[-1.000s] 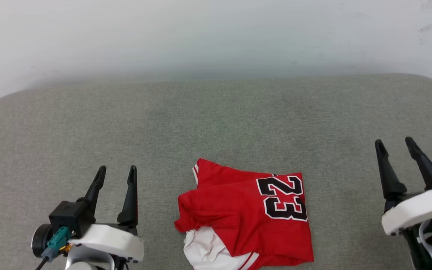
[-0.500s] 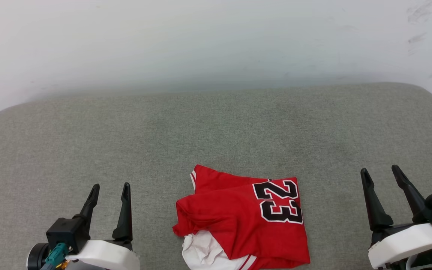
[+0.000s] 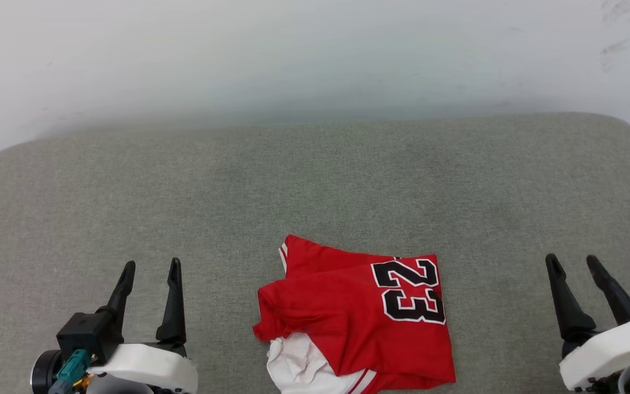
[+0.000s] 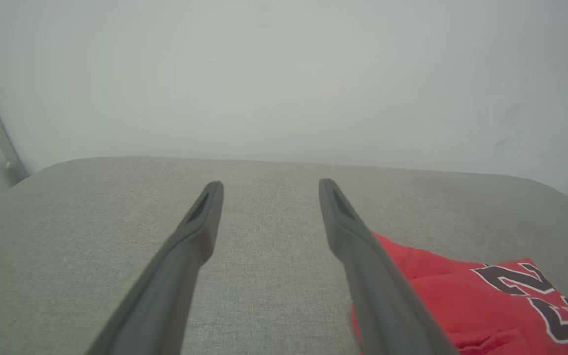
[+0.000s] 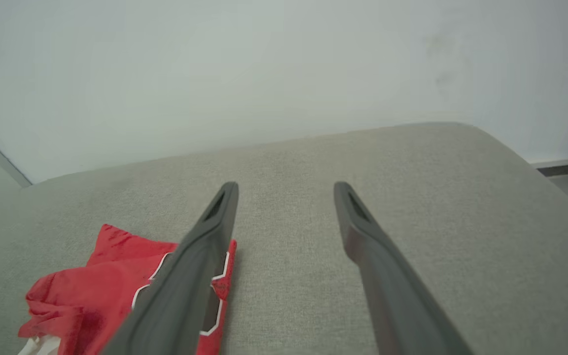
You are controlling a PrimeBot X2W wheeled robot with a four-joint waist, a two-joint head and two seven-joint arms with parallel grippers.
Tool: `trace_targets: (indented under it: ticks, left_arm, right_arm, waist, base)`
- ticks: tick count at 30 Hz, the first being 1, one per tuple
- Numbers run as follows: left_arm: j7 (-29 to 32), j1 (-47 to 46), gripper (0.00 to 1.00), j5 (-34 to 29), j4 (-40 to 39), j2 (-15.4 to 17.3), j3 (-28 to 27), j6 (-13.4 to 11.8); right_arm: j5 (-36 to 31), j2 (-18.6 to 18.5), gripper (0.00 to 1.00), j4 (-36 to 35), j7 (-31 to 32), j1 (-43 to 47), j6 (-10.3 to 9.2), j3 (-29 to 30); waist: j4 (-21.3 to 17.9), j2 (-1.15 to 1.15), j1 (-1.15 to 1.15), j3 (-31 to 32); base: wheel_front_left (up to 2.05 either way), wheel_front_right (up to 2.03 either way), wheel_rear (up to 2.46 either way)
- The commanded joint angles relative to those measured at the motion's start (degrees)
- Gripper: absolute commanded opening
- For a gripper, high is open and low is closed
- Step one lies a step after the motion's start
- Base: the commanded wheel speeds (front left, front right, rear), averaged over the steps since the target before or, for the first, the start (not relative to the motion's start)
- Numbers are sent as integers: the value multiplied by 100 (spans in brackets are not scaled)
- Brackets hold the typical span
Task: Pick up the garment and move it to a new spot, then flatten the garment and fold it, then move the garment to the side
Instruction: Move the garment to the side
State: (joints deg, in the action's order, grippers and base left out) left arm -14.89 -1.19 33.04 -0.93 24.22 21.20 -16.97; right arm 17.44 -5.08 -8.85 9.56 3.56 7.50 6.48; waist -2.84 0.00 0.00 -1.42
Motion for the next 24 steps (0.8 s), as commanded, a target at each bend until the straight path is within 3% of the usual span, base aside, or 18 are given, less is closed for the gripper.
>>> trace_targets:
  ticks: [1,8,13,17,24]
  left_arm:
    - [-25,-32,100,1,-15,-21,-36,-25]
    - [-37,-146,100,-84,-74,-127,-142,47]
    - [-39,-308,100,-163,-131,-229,-201,167]
    - [-34,-491,100,-264,-140,-298,-224,258]
    - [-34,-728,100,-403,-59,-405,-285,392]
  right_arm:
    - [94,-11,100,40,70,-3,-3,39]
    - [1522,-552,100,758,2052,-259,-3,514]
    - [2269,-442,100,1295,3313,-496,-3,715]
    - [2821,-184,100,1558,3738,-742,-3,592]
    - [3719,39,100,2145,3842,-1093,-3,229]
  waist:
    - [22,0,0,-27]
    - [210,0,0,-276]
    - [439,0,0,-559]
    - [637,0,0,-828]
    - [845,0,0,-1224]
  base:
    - [0,0,0]
    - [0,0,0]
    - [0,0,0]
    - [0,0,0]
    - [0,0,0]
